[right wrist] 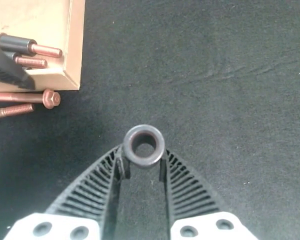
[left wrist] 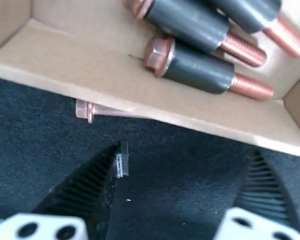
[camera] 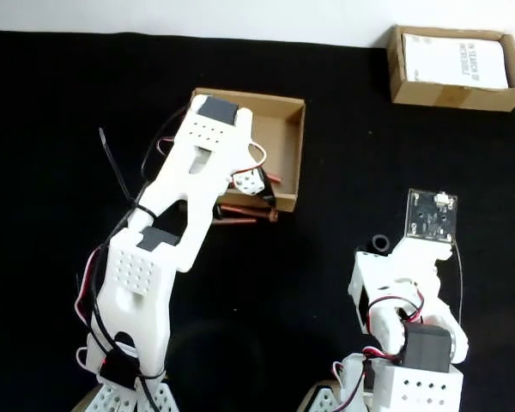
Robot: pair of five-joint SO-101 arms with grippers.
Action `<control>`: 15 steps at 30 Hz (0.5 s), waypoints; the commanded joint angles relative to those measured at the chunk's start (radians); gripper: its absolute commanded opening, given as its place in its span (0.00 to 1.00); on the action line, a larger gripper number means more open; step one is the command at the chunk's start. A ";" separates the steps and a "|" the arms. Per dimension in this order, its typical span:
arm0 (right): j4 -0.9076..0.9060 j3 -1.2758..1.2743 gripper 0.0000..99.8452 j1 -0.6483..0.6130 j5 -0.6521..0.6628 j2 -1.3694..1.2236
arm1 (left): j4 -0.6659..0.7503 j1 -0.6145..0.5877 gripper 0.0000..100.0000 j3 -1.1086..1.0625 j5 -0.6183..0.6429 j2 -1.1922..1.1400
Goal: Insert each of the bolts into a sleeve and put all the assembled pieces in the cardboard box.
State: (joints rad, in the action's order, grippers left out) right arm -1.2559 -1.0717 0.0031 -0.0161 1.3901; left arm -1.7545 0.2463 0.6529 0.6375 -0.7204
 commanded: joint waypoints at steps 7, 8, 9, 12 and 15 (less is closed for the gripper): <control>0.008 0.051 0.01 -0.005 0.005 0.002 | -0.009 -0.035 0.29 -0.074 -0.008 -0.068; 0.008 0.051 0.01 -0.005 0.005 0.002 | -0.008 -0.033 0.29 -0.104 -0.008 -0.070; 0.012 0.051 0.01 -0.005 0.005 0.002 | -0.005 -0.031 0.29 -0.134 -0.008 -0.070; 0.028 0.048 0.01 -0.002 0.005 0.002 | 0.052 -0.041 0.29 -0.209 -0.008 -0.070; 0.028 0.050 0.01 -0.002 0.005 0.002 | 0.149 -0.064 0.29 -0.280 -0.009 -0.070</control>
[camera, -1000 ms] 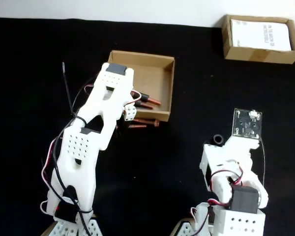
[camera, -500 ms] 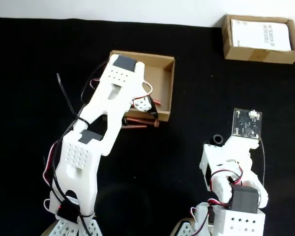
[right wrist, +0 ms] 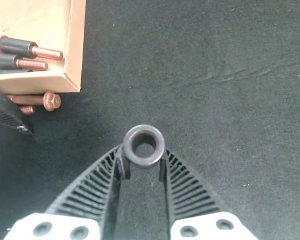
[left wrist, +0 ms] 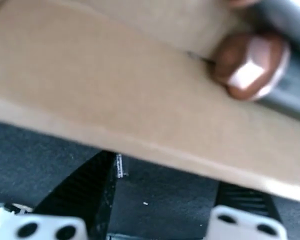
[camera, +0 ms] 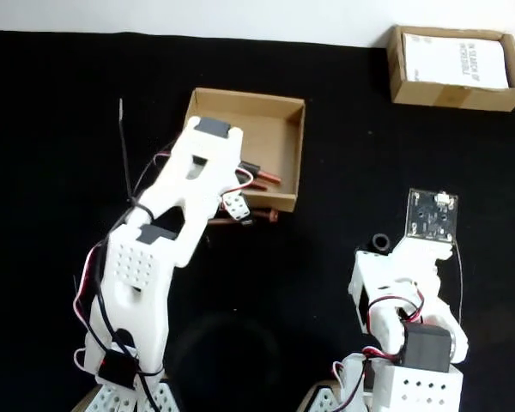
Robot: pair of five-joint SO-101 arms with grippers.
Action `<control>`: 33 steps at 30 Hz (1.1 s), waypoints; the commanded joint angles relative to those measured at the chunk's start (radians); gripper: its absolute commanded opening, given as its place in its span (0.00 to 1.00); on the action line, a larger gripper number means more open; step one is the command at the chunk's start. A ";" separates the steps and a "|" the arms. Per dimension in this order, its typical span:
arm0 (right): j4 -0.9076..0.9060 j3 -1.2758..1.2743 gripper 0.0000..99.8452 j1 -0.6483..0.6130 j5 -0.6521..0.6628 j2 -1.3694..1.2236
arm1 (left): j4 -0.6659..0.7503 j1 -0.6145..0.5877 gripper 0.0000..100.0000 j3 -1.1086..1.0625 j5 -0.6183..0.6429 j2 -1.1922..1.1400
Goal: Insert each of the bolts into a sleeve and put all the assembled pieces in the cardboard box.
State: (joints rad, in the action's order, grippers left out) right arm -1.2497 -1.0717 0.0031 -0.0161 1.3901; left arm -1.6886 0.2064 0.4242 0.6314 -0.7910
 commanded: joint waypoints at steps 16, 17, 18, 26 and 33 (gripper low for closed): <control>0.021 0.042 0.01 -0.005 0.009 0.001 | 0.084 -0.051 0.29 0.223 0.005 0.001; 0.021 0.042 0.01 -0.005 0.009 0.001 | 0.084 -0.054 0.29 0.223 0.005 0.001; 0.021 0.042 0.01 -0.005 0.009 0.001 | 0.084 -0.059 0.29 0.223 0.005 0.001; 0.021 0.042 0.01 -0.007 0.025 0.001 | 0.130 -0.124 0.28 0.209 0.006 -0.019; 0.015 0.042 0.01 -0.007 0.038 0.001 | 0.155 -0.185 0.28 0.246 0.006 -0.157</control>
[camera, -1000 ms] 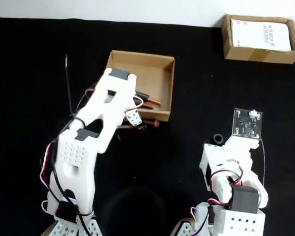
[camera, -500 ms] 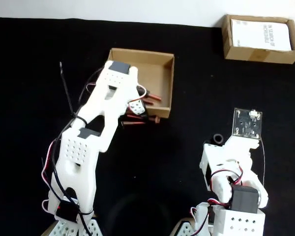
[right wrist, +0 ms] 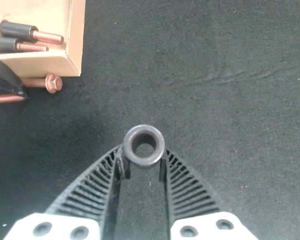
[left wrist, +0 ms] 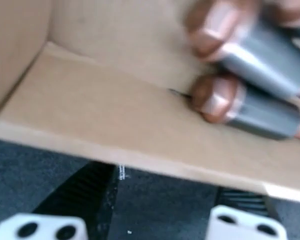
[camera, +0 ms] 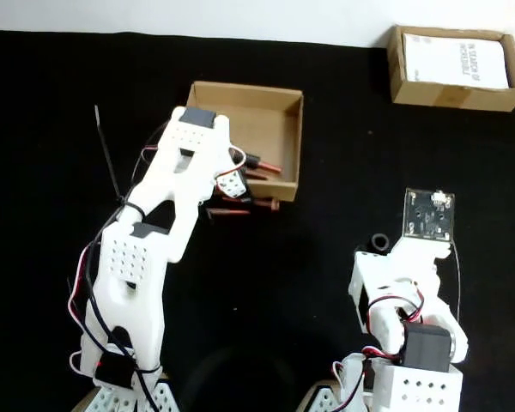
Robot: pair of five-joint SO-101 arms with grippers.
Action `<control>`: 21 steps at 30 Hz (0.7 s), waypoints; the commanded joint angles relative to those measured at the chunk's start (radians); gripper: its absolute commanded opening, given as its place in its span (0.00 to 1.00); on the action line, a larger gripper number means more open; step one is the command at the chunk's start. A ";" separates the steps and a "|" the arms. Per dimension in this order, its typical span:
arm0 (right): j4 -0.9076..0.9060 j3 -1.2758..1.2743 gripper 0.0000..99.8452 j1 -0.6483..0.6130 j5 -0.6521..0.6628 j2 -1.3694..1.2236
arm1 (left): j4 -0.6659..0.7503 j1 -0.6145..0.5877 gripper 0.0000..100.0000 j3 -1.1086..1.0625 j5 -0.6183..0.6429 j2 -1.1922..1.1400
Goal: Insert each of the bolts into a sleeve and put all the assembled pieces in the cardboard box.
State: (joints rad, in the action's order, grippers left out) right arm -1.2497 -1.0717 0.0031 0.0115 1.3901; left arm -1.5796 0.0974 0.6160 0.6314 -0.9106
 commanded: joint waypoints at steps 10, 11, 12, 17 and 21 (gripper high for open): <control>0.015 0.041 0.01 -0.007 0.011 0.001 | -0.101 -0.085 0.27 0.050 0.003 -0.047; 0.015 0.041 0.01 -0.007 0.011 0.001 | -0.114 -0.094 0.24 0.048 0.003 -0.045; 0.015 0.041 0.01 -0.007 0.011 0.001 | -0.120 -0.107 0.19 0.048 0.005 -0.045; 0.015 0.012 0.01 -0.007 0.011 0.001 | -0.138 -0.130 0.03 0.048 -0.003 -0.039; 0.016 0.008 0.01 -0.007 0.011 0.002 | -0.170 -0.127 0.01 0.047 -0.012 -0.039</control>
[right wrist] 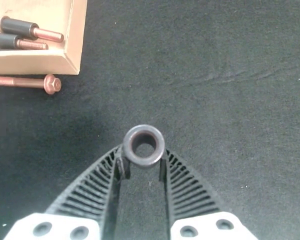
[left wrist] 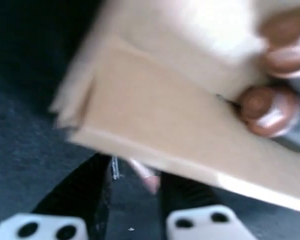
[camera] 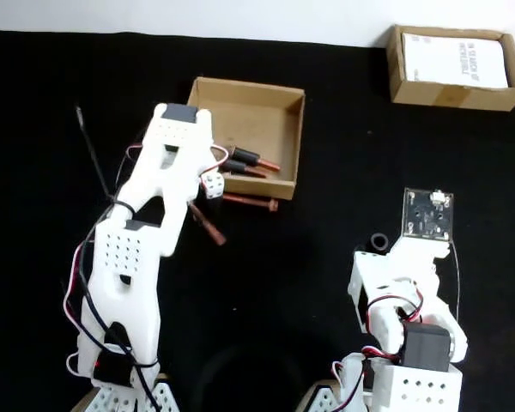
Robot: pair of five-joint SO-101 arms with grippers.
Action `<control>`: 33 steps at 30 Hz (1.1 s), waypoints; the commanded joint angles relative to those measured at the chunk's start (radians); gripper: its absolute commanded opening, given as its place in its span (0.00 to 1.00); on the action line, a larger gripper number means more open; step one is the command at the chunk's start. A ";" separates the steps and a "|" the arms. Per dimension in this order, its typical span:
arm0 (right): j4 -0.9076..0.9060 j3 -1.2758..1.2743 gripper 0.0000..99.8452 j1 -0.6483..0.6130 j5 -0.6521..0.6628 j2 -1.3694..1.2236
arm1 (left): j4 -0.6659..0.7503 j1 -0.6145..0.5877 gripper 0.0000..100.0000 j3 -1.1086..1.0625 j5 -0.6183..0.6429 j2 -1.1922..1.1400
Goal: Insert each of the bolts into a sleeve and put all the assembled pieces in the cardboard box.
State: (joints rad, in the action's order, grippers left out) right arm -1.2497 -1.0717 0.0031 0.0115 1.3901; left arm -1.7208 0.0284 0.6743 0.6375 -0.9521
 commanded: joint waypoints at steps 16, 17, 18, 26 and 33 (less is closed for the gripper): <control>0.084 0.018 0.01 -0.028 0.002 0.008 | -0.040 0.114 0.01 -0.007 -0.189 0.200; 0.090 0.018 0.01 -0.035 -0.002 0.008 | -0.040 0.125 0.01 -0.007 -0.204 0.237; 0.104 0.019 0.01 -0.041 -0.021 0.008 | -0.040 0.136 0.01 -0.007 -0.213 0.275; 0.019 0.183 0.01 -0.044 -0.115 0.010 | -0.041 0.163 0.01 -0.013 -0.333 0.524; -0.170 0.286 0.01 -0.223 -0.115 0.047 | -0.044 0.166 0.01 -0.022 -0.448 0.740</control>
State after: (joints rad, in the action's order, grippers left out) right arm -1.3525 -0.8600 -0.1197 -0.0974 1.3978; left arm -1.7561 0.1757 0.6559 0.2279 -0.3491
